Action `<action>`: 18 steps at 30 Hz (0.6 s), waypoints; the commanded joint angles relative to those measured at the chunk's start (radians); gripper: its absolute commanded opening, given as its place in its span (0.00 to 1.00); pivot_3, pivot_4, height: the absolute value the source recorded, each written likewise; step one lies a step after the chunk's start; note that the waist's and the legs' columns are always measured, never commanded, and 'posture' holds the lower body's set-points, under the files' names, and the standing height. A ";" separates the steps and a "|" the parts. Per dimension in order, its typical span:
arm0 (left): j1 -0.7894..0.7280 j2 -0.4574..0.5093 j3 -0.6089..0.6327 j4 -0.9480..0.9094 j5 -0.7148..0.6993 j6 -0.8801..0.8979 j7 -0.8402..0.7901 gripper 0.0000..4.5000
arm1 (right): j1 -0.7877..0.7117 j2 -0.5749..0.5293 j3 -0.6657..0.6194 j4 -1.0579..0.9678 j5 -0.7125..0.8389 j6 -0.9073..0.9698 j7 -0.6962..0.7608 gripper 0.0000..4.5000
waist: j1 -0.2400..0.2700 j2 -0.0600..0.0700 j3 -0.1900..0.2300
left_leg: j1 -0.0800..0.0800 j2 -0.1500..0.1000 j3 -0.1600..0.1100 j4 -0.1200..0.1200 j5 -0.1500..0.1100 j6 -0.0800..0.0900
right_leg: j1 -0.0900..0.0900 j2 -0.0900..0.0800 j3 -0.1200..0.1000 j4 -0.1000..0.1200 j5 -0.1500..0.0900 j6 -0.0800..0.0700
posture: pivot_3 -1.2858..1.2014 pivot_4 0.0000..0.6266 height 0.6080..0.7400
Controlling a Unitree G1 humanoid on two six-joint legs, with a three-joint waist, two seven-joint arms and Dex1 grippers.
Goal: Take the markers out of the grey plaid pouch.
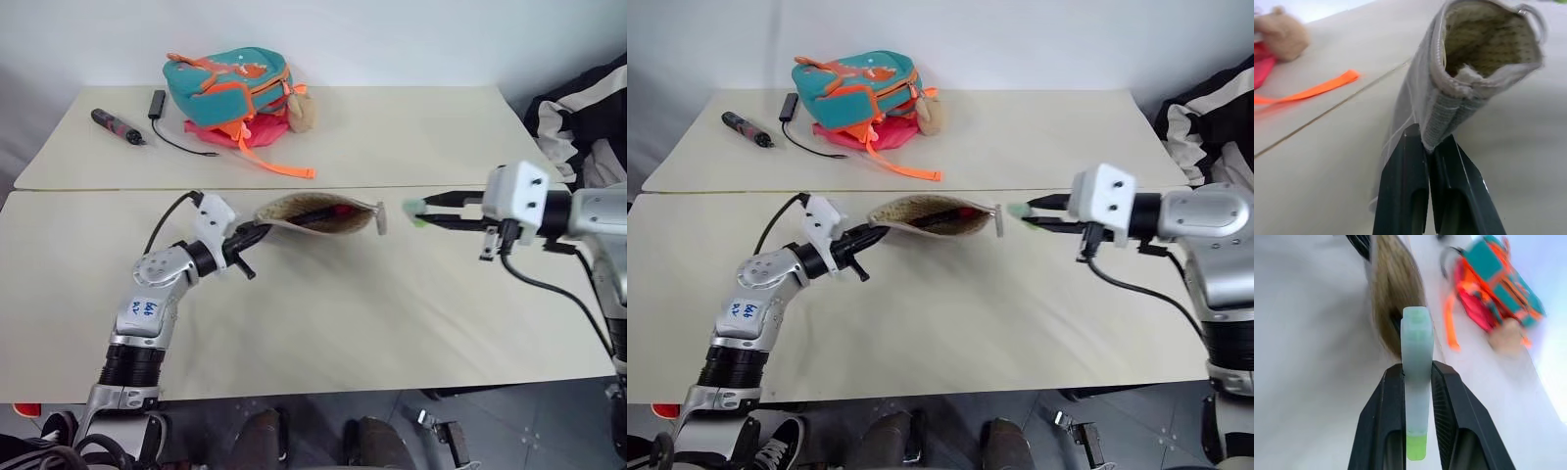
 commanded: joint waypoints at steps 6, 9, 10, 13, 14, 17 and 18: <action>-0.035 -0.008 -0.001 -0.027 -0.026 0.004 -0.026 0.00 | 0.100 0.085 0.092 0.289 -0.318 -0.402 -0.236 0.08 | -0.001 0.000 0.000 | 0.000 0.000 0.001 0.000 0.000 0.000 | 0.000 0.000 0.000 0.000 0.000 0.001 | 0.52 0.24 1.00; -0.026 -0.011 -0.002 -0.054 -0.039 0.026 -0.035 0.00 | 0.138 0.142 0.132 0.396 -0.402 -0.471 -0.342 0.08 | -0.002 0.000 0.000 | 0.000 0.000 0.001 0.000 0.000 0.000 | 0.000 0.001 0.000 0.001 0.000 0.001 | 0.52 0.24 1.00; -0.024 -0.011 -0.001 -0.062 -0.043 0.032 -0.036 0.00 | 0.144 0.147 0.138 0.409 -0.411 -0.481 -0.351 0.08 | -0.002 0.000 0.000 | 0.000 0.000 0.001 0.001 0.000 0.000 | 0.000 0.001 0.000 0.001 0.000 0.001 | 0.52 0.24 1.00; -0.019 -0.009 0.003 -0.072 -0.044 0.040 -0.039 0.00 | 0.146 0.178 0.095 0.391 -0.304 -0.414 -0.331 0.16 | 0.003 0.000 0.000 | 0.000 -0.001 0.000 0.002 0.000 0.000 | 0.001 0.001 0.000 0.000 0.000 0.001 | 0.52 0.24 1.00; -0.017 -0.010 0.004 -0.074 -0.044 0.042 -0.039 0.00 | 0.150 0.180 0.087 0.383 -0.277 -0.399 -0.319 0.24 | 0.003 0.000 0.000 | 0.000 -0.001 -0.001 0.002 0.000 0.000 | 0.003 0.001 0.000 0.000 0.001 0.001 | 0.52 0.24 1.00; -0.017 -0.016 0.006 -0.077 -0.047 0.046 -0.038 0.00 | 0.190 0.143 0.105 0.352 -0.265 -0.391 -0.252 0.45 | 0.006 0.000 0.000 | 0.000 -0.001 -0.001 0.002 0.000 0.000 | 0.003 0.001 0.001 0.000 0.001 0.001 | 0.52 0.24 1.00; -0.019 -0.018 0.005 -0.077 -0.048 0.046 -0.038 0.00 | 0.206 0.132 0.105 0.330 -0.243 -0.377 -0.218 0.52 | 0.006 0.000 0.000 | 0.000 -0.001 -0.001 0.001 0.000 0.000 | 0.003 0.001 0.001 0.000 0.001 0.002 | 0.52 0.24 1.00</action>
